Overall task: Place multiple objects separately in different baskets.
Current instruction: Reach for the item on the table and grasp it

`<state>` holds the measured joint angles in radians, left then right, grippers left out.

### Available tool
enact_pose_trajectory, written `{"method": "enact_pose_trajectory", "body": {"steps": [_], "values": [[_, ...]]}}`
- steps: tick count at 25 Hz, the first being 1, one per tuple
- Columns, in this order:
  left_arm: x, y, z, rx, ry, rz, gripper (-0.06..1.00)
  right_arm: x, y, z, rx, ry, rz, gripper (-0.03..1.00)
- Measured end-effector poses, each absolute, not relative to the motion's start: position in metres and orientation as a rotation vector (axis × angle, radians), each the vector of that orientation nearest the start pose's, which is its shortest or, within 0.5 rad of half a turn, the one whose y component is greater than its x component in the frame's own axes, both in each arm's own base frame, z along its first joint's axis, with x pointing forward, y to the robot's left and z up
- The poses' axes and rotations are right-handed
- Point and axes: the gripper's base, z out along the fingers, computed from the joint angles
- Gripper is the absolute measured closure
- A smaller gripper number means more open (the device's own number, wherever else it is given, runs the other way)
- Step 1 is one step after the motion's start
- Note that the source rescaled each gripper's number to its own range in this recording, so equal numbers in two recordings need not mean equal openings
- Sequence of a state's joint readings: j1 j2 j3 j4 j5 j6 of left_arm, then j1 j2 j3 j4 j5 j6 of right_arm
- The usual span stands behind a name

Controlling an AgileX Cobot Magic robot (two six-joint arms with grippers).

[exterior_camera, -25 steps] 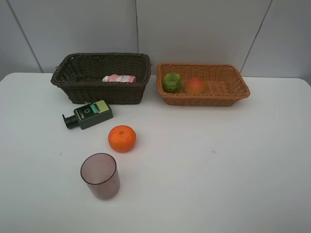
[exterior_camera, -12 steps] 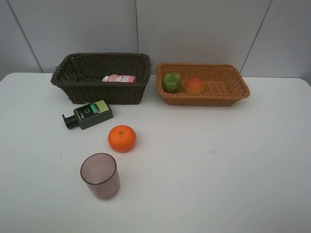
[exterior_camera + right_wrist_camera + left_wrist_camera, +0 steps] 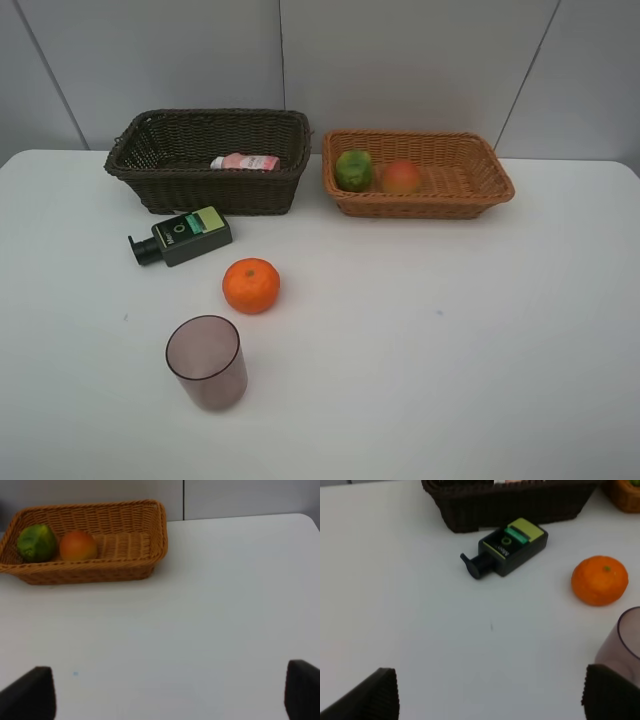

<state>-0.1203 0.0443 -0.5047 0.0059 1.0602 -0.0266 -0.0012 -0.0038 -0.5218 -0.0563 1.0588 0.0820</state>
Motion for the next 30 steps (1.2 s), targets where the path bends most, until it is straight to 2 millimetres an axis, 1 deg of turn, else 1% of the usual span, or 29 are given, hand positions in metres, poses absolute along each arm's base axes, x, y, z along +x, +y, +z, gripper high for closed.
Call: {"method": "enact_pose_trajectory", "body": {"steps": [3, 5, 6, 10, 14, 17, 19, 22, 26, 30], "values": [[0.021, -0.002, 0.28, 0.103, 2.196, -0.075, -0.01, -0.008, -0.004, 0.284, 0.087, 2.014, -0.016, -0.03], [0.04, -0.005, 0.284, 0.107, 2.255, -0.078, -0.01, -0.008, -0.004, 0.284, 0.087, 2.014, -0.016, -0.03], [0.049, -0.006, 0.288, 0.107, 2.256, -0.078, -0.01, -0.008, -0.004, 0.284, 0.087, 2.014, -0.016, -0.03], [0.095, -0.013, 0.303, 0.103, 2.266, -0.101, -0.01, -0.008, -0.004, 0.284, 0.087, 2.014, -0.016, -0.03], [0.142, -0.019, 0.305, 0.101, 2.35, -0.111, -0.01, -0.008, -0.004, 0.284, 0.087, 2.014, -0.016, -0.03], [0.176, -0.024, 0.299, 0.125, 2.449, -0.098, -0.01, -0.008, -0.004, 0.284, 0.087, 2.014, -0.016, -0.03], [0.198, -0.026, 0.289, 0.147, 2.519, -0.087, -0.01, -0.008, -0.004, 0.284, 0.087, 2.014, -0.016, -0.03], [0.225, -0.036, 0.278, 0.214, 2.583, -0.077, -0.01, -0.008, -0.004, 0.284, 0.087, 2.014, -0.016, -0.03], [0.252, -0.058, 0.266, 0.387, 2.614, -0.028, -0.01, -0.008, -0.004, 0.284, 0.087, 2.014, -0.016, -0.03], [0.272, -0.076, 0.251, 0.563, 2.604, 0.067, -0.01, -0.008, -0.004, 0.284, 0.087, 2.014, -0.016, -0.03]]}}
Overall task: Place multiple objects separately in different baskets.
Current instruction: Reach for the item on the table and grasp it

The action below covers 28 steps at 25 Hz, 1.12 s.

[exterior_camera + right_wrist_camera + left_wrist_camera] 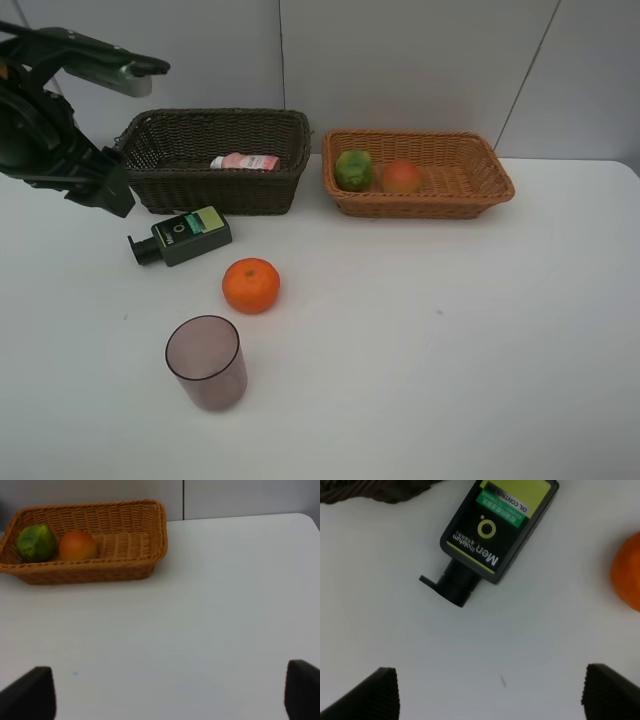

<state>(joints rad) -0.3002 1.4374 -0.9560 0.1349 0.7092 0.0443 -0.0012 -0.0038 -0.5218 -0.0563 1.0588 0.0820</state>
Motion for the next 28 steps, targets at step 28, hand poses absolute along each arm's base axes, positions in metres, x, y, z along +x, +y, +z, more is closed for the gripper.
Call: {"method": "enact_pose_trajectory", "body": {"steps": [28], "values": [[0.341, -0.115, 0.146, 1.2, 2.477, 0.268, -0.01, -0.008, -0.004, 0.284, 0.087, 2.014, -0.016, -0.03]]}}
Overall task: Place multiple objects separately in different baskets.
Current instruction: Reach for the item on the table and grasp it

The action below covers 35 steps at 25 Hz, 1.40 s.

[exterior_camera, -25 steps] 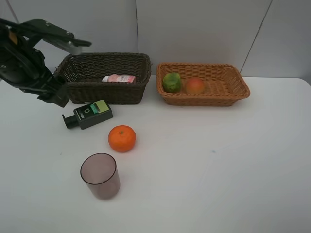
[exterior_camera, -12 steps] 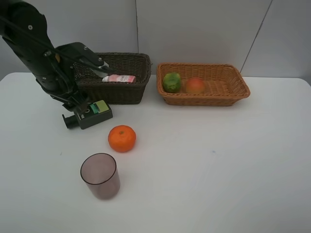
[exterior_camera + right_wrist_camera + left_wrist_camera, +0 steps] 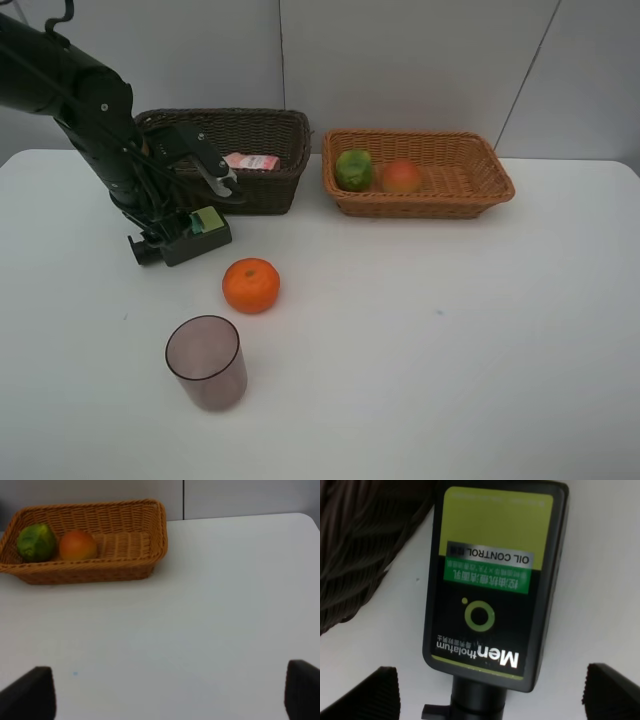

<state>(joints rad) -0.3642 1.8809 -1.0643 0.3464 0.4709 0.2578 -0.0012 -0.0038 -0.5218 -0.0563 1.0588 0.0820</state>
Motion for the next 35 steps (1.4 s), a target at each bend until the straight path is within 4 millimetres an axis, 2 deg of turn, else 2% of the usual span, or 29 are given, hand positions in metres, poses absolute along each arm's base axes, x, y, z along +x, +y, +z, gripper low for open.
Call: {"method": "enact_pose_trajectory", "body": {"steps": [6, 14, 19, 26, 35], "values": [[0.343, -0.115, 0.13, 1.21, 2.5, 0.272, -0.04, -0.008, -0.004, 0.284, 0.087, 2.014, -0.016, -0.03], [0.35, -0.118, 0.123, 1.167, 2.459, 0.264, -0.05, -0.008, -0.004, 0.284, 0.087, 2.014, -0.016, -0.03], [0.351, -0.12, 0.107, 1.175, 2.475, 0.248, -0.05, -0.008, -0.004, 0.284, 0.087, 2.014, -0.016, -0.03], [0.356, -0.122, 0.107, 1.07, 2.454, 0.196, -0.05, -0.008, -0.004, 0.284, 0.087, 2.014, -0.016, -0.03], [0.36, -0.112, 0.107, 1.03, 2.459, 0.198, -0.05, -0.008, -0.004, 0.284, 0.087, 2.014, -0.016, -0.03]]}}
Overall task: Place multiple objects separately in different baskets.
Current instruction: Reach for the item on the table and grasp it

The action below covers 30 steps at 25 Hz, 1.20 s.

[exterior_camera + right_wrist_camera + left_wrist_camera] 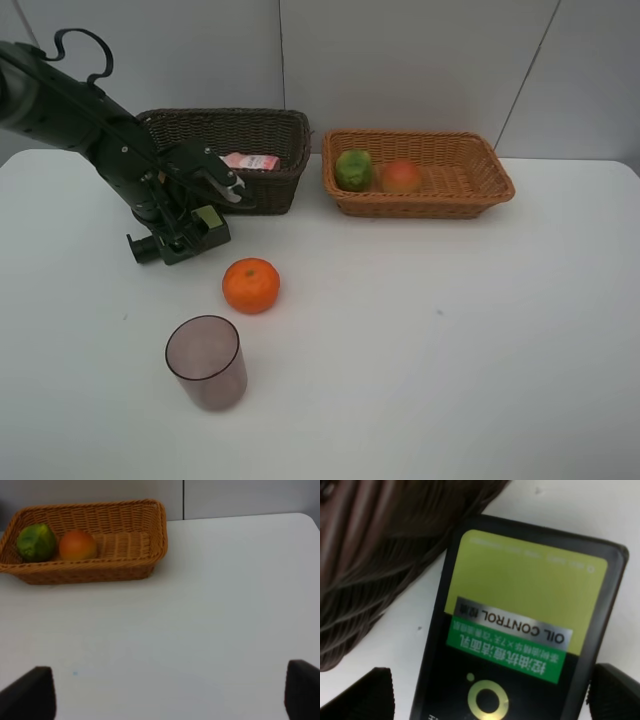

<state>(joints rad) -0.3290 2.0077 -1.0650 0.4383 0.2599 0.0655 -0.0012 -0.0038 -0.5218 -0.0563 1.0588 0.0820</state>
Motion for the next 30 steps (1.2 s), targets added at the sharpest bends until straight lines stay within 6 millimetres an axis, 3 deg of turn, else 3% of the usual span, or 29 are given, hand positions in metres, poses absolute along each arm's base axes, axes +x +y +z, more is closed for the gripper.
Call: {"method": "enact_pose_trajectory", "body": {"steps": [9, 18, 22, 25, 30], "values": [[0.361, -0.113, 0.091, 1.039, 2.473, 0.181, -0.06, -0.008, -0.004, 0.284, 0.087, 2.014, -0.016, -0.03], [0.362, -0.113, 0.09, 1.038, 2.469, 0.178, -0.05, -0.008, -0.004, 0.284, 0.087, 2.014, -0.016, -0.03], [0.362, -0.113, 0.09, 1.039, 2.469, 0.178, -0.01, -0.008, -0.004, 0.284, 0.087, 2.014, -0.016, -0.03], [0.362, -0.113, 0.089, 1.016, 2.478, 0.169, 0.09, -0.008, -0.004, 0.284, 0.087, 2.014, -0.016, -0.03], [0.362, -0.113, 0.088, 0.97, 2.495, 0.157, 0.09, -0.008, -0.004, 0.284, 0.087, 2.014, -0.016, -0.03]]}}
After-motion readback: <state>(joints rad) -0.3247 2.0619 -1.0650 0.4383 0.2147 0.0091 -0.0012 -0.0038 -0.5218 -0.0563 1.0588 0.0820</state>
